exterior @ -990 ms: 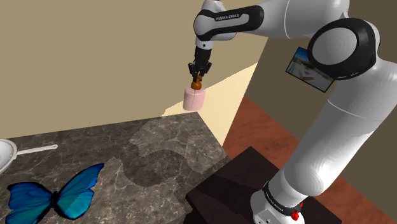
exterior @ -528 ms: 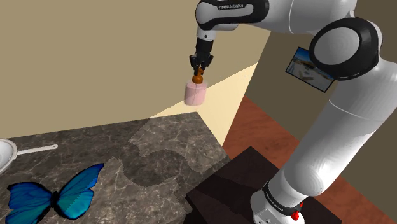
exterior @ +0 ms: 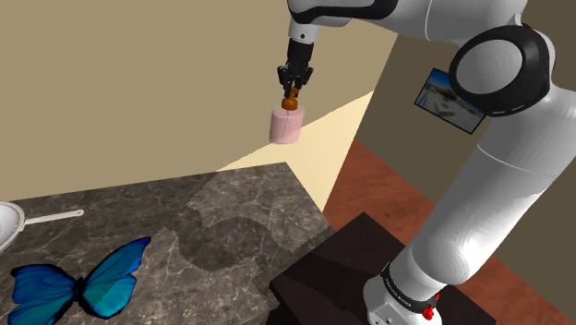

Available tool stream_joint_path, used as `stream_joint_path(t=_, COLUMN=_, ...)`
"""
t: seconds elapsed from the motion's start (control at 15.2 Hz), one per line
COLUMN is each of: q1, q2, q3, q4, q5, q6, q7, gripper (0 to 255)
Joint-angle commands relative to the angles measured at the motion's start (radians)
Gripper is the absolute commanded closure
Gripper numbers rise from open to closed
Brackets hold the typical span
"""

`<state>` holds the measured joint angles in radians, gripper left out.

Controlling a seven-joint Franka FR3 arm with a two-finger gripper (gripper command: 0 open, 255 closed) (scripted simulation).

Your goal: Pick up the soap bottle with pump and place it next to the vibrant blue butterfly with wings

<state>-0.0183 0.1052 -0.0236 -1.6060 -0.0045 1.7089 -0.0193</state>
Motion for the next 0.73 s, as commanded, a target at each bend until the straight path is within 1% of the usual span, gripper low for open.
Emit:
stream_joint_path(t=0.0, q1=0.0, q2=0.005, q3=0.0, q4=0.033, q5=0.0, q6=-0.028, q7=0.001, gripper=255)
stream_joint_path(t=0.13, q1=0.0, q2=0.009, q3=0.0, q4=0.061, q5=0.0, q6=-0.052, q7=0.001, gripper=255)
stream_joint_path(t=0.66, q1=0.099, q2=-0.06, q3=0.083, q4=-0.025, q5=-0.005, q6=-0.036, q7=0.181, gripper=255)
